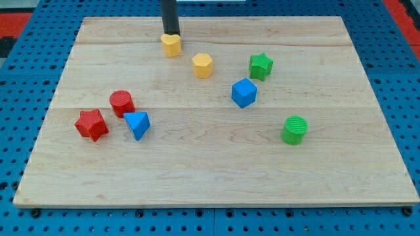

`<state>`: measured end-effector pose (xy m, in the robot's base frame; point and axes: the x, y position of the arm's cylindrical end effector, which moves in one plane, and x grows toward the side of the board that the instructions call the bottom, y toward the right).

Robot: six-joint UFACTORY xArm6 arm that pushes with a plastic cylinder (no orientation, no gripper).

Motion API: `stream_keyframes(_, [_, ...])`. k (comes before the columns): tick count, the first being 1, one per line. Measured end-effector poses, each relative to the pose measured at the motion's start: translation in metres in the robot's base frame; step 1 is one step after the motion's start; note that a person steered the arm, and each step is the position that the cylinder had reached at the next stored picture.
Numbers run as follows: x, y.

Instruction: Slide the yellow heart towards the red circle

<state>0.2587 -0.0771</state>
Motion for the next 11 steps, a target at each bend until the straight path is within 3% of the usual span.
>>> stream_keyframes(3, [0.065, -0.021])
stream_keyframes(6, [0.078, 0.022])
stream_keyframes(8, [0.121, 0.002])
stream_keyframes(10, [0.086, -0.032])
stream_keyframes(11, [0.100, -0.042])
